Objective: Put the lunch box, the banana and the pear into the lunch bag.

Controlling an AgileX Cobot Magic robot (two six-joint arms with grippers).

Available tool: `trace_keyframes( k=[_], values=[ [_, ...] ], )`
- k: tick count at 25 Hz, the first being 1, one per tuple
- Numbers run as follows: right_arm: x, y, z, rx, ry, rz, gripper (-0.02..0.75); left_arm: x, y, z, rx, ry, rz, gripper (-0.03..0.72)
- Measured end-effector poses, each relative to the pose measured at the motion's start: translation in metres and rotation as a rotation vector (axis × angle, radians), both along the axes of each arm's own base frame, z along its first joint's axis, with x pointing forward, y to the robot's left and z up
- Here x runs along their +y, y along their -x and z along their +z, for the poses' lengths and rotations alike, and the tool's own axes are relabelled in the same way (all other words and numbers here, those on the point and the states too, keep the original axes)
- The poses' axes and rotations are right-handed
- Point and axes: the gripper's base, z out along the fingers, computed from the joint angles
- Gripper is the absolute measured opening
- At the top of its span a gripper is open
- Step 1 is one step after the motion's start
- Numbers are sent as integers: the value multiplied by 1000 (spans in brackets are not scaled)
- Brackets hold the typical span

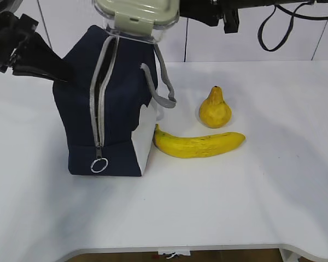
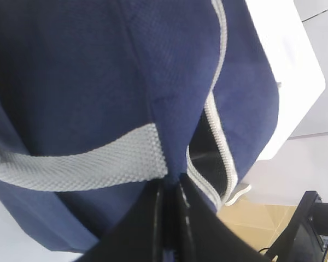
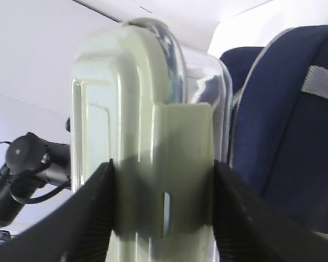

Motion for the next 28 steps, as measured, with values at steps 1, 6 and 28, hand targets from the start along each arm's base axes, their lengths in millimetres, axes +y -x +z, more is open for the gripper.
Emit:
trace_keyframes(
  k=[1,6,28],
  values=[
    [1,0,1,1,-10,-5,370,0,0,0,0,2,1,-3],
    [20,2,2,-17,-17,-31,370,-1,0,1,2,10,1,-3],
    [8,-41,-82,74,165,-101,370,-1,0,2,5,22,-2,-4]
  ],
)
